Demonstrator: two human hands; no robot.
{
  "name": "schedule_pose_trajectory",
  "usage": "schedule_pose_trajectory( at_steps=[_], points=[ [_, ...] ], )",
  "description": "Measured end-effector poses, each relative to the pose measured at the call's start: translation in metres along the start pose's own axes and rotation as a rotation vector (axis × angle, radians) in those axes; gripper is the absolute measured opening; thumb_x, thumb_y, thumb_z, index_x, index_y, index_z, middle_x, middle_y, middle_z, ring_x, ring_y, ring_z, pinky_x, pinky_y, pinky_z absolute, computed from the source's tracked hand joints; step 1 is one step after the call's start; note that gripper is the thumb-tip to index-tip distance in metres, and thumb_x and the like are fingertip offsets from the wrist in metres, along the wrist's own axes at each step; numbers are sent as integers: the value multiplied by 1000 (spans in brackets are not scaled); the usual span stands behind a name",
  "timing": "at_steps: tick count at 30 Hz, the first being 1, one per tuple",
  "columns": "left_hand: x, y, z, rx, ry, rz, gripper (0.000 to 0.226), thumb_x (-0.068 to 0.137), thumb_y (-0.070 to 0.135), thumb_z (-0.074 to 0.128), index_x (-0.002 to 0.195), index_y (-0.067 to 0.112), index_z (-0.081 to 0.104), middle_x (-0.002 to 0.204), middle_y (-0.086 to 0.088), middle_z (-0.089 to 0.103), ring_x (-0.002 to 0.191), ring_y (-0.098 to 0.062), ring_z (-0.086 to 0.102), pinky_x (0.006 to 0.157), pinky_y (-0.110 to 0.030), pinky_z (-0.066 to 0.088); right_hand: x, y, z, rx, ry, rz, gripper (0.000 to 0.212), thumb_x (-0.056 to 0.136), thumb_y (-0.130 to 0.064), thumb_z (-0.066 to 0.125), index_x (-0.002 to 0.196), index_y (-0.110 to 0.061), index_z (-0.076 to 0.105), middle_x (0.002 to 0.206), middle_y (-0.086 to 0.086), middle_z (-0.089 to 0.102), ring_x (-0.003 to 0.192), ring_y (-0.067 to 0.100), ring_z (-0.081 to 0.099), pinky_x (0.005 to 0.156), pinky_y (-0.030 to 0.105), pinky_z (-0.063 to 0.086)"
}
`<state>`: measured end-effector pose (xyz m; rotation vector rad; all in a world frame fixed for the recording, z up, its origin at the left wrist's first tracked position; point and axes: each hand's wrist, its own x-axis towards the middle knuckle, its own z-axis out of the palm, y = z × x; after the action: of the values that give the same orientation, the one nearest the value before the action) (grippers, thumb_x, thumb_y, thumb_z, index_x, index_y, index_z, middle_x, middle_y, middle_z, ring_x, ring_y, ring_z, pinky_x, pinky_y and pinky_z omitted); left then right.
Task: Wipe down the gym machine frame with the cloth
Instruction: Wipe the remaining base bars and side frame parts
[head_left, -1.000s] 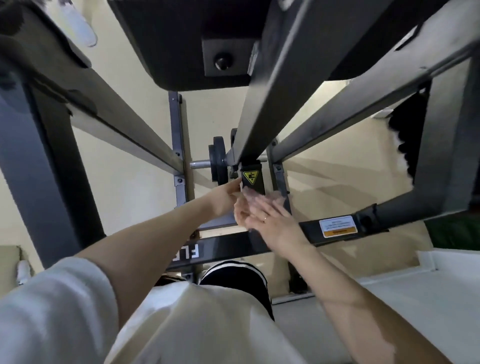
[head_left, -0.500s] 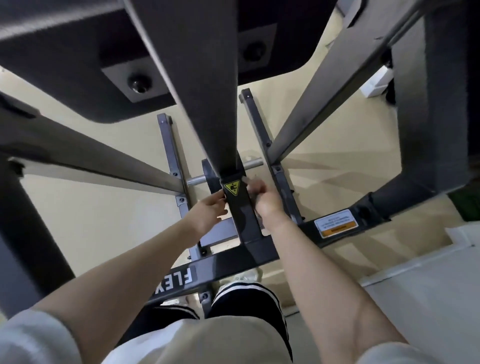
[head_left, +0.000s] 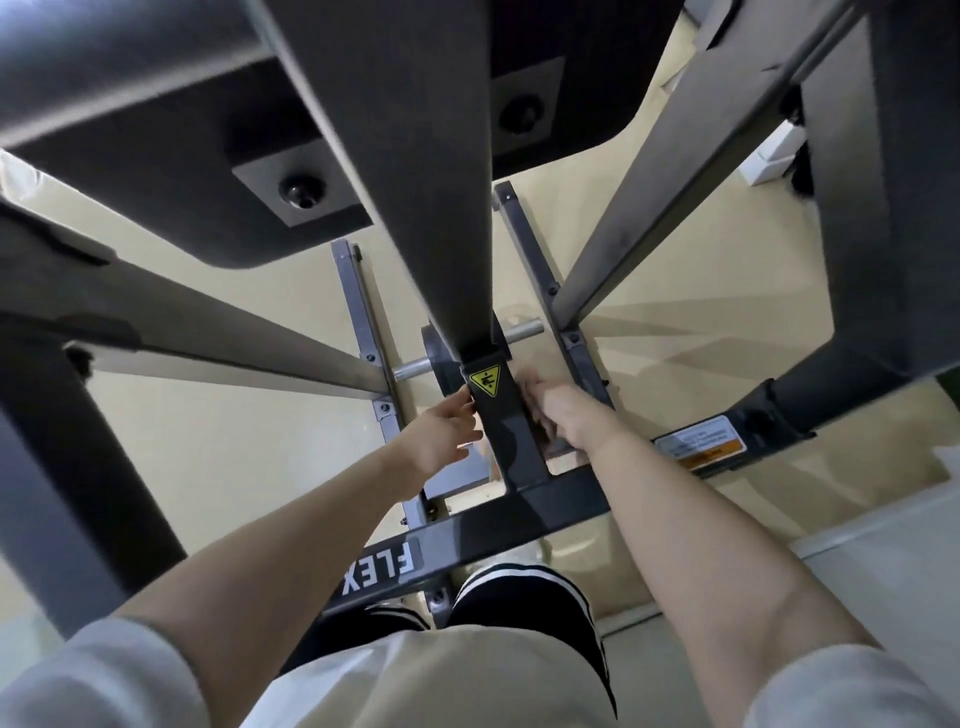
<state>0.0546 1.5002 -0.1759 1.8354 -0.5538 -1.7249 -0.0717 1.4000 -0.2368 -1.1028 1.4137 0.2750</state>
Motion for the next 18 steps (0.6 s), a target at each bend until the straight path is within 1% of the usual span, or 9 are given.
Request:
schedule_pose_trajectory(
  at_steps=[2, 4, 6, 7, 9, 11, 13, 16, 18],
  points=[
    [-3, 2, 1, -16, -3, -12, 51, 97, -1, 38, 135, 32, 38, 119, 5, 51, 104, -13, 54, 93, -29, 41, -11, -3, 4, 14, 113, -185, 38, 104, -39, 30, 93, -17, 59, 61, 8, 63, 54, 17, 61, 47, 15, 42],
    [-6, 4, 0, -21, 7, -6, 52, 96, -6, 38, 141, 20, 36, 125, 0, 49, 107, -16, 51, 96, -31, 41, -31, 14, 11, -244, 263, -368, 26, 102, -25, 38, 121, -14, 51, 102, 15, 65, 95, 30, 62, 75, 30, 49],
    [-10, 5, -3, -40, 20, -18, 51, 96, -8, 35, 144, 11, 33, 133, -6, 47, 106, -21, 53, 90, -27, 42, -52, 37, 25, -398, 337, -429, 27, 99, -13, 42, 126, -9, 43, 113, 14, 61, 103, 30, 60, 79, 34, 47],
    [-12, 5, -4, -47, 39, -34, 50, 97, -6, 34, 144, 10, 33, 137, -8, 46, 109, -23, 52, 90, -27, 41, -61, 48, 35, -468, 329, -456, 32, 98, -9, 43, 130, -9, 39, 123, 14, 57, 110, 25, 58, 82, 30, 47],
    [-17, 4, -3, -5, 66, -59, 48, 98, -2, 34, 144, 11, 35, 143, -9, 43, 118, -23, 49, 96, -31, 38, -72, 70, 55, -715, 349, -532, 53, 96, -8, 48, 145, -8, 26, 154, 10, 26, 134, 18, 38, 100, 26, 40],
    [-20, 1, -1, 55, 54, -64, 48, 98, 2, 35, 145, 13, 34, 146, -7, 41, 127, -23, 45, 99, -31, 37, -72, 82, 64, -874, 423, -602, 51, 95, -24, 54, 141, -8, 38, 159, 7, 9, 142, 25, 21, 111, 37, 30],
    [-22, 0, 1, 76, 32, -56, 48, 98, 4, 36, 145, 16, 34, 145, -4, 41, 127, -20, 45, 98, -29, 38, -70, 72, 61, -871, 421, -613, 37, 94, -34, 51, 123, -11, 55, 155, 3, 17, 139, 27, 19, 111, 44, 25],
    [-21, 2, 1, 101, 33, -37, 47, 98, 5, 35, 144, 17, 36, 135, -2, 48, 113, -14, 49, 84, -23, 42, -58, 50, 54, -782, 396, -594, 24, 93, -20, 54, 117, -15, 55, 153, 1, 16, 135, 31, 27, 104, 46, 38],
    [-20, 5, 1, 142, 31, -34, 47, 99, 7, 33, 145, 16, 34, 138, -4, 47, 112, -16, 49, 78, -23, 42, -61, 54, 62, -718, 462, -513, 33, 92, -16, 56, 124, -17, 48, 157, 4, 6, 132, 34, 32, 100, 43, 44]
  ],
)
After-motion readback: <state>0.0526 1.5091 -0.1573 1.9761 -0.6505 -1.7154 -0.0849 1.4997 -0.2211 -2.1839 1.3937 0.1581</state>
